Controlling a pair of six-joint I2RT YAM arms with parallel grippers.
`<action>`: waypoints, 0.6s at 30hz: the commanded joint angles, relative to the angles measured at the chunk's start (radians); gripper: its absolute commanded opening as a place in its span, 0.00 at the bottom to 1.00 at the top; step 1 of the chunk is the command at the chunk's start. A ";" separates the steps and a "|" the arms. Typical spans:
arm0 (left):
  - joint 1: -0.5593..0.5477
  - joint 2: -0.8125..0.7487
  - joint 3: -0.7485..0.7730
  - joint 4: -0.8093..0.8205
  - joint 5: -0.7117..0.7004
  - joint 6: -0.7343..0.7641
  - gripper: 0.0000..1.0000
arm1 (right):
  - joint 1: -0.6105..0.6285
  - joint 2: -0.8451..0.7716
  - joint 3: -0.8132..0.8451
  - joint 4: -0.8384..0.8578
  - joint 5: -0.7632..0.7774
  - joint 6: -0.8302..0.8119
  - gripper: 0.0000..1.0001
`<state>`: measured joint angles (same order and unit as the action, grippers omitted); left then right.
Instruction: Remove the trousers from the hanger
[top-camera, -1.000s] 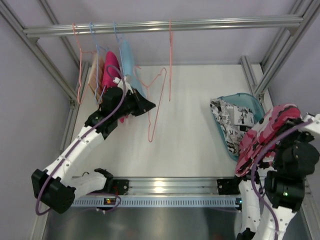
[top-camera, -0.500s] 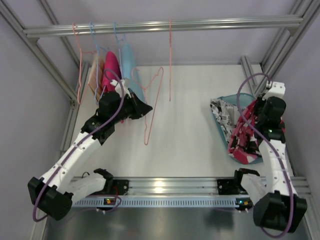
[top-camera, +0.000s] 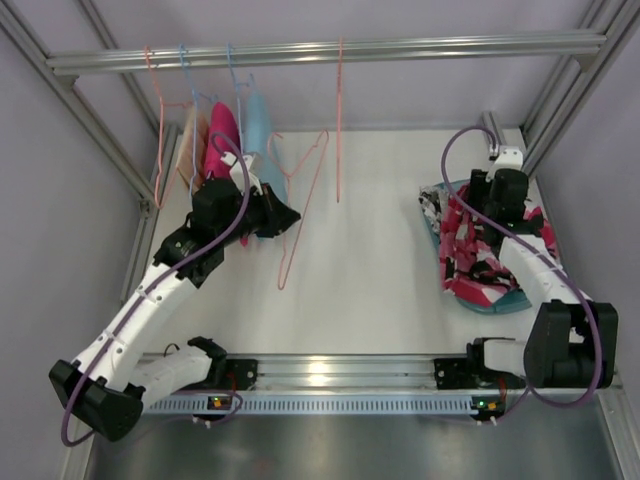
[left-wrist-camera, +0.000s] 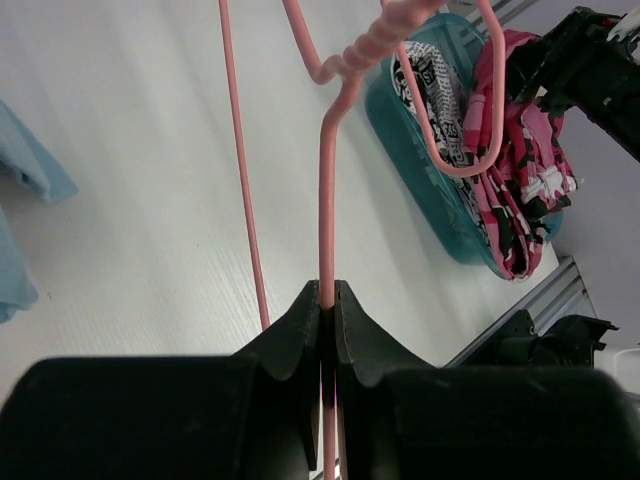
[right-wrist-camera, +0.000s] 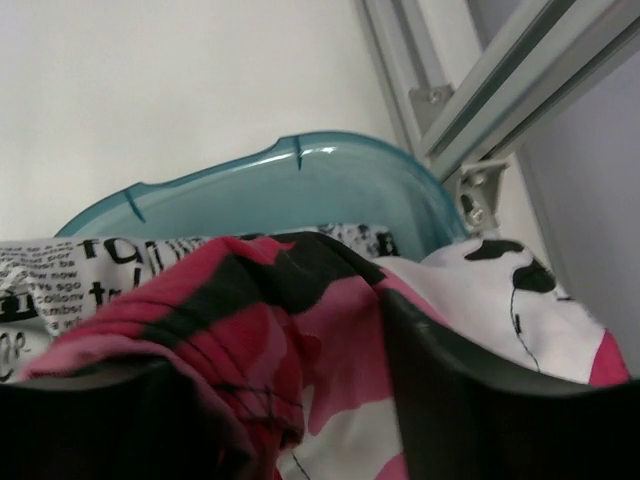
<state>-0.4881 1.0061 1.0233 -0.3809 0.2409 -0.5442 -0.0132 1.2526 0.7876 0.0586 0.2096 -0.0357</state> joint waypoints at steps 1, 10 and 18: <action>-0.013 0.006 0.079 -0.044 -0.032 0.064 0.00 | 0.005 -0.028 0.071 0.000 -0.038 0.030 0.65; -0.012 0.035 0.196 -0.138 -0.077 0.067 0.00 | 0.005 -0.240 0.169 -0.172 -0.196 0.022 0.93; -0.014 0.124 0.373 -0.240 -0.141 0.108 0.00 | 0.005 -0.306 0.266 -0.301 -0.239 0.030 0.99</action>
<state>-0.4984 1.1069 1.3262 -0.5896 0.1181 -0.4713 -0.0132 0.9600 1.0065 -0.1738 0.0135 -0.0170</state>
